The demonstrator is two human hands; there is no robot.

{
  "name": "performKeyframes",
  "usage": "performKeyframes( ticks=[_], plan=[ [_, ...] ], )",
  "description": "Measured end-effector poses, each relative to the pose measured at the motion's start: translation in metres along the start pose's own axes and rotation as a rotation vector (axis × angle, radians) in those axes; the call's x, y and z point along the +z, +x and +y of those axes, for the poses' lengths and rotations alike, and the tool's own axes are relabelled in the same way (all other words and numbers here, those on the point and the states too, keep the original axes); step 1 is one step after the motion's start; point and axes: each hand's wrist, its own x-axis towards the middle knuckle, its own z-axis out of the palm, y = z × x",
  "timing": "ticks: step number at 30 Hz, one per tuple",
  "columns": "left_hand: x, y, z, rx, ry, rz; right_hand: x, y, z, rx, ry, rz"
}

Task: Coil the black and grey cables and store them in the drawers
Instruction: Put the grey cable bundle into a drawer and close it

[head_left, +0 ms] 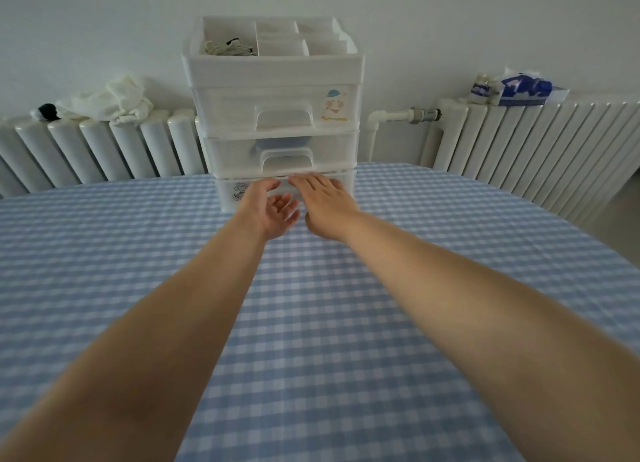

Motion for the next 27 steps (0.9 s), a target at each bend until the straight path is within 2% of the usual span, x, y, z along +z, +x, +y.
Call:
performKeyframes(
  ticks=[8,14,17,19,22,27],
  plan=[
    [-0.001,-0.004,-0.008,-0.018,-0.04,-0.041,-0.004,0.031,-0.015,0.072,-0.063,0.046],
    [-0.001,-0.004,0.004,0.008,-0.176,-0.089,-0.01,0.039,-0.015,0.154,0.108,-0.093],
    [-0.001,-0.004,0.008,0.009,-0.231,-0.118,0.001,0.024,-0.012,0.051,0.042,-0.024],
    [0.0,-0.002,0.01,0.026,-0.263,-0.117,0.009,0.011,-0.01,0.028,0.139,0.055],
    [0.0,-0.001,0.011,0.056,-0.225,-0.063,0.011,-0.004,-0.007,0.116,0.308,0.137],
    [0.004,-0.01,0.01,0.054,-0.132,-0.055,0.016,-0.022,0.005,0.212,0.305,0.094]
  ],
)
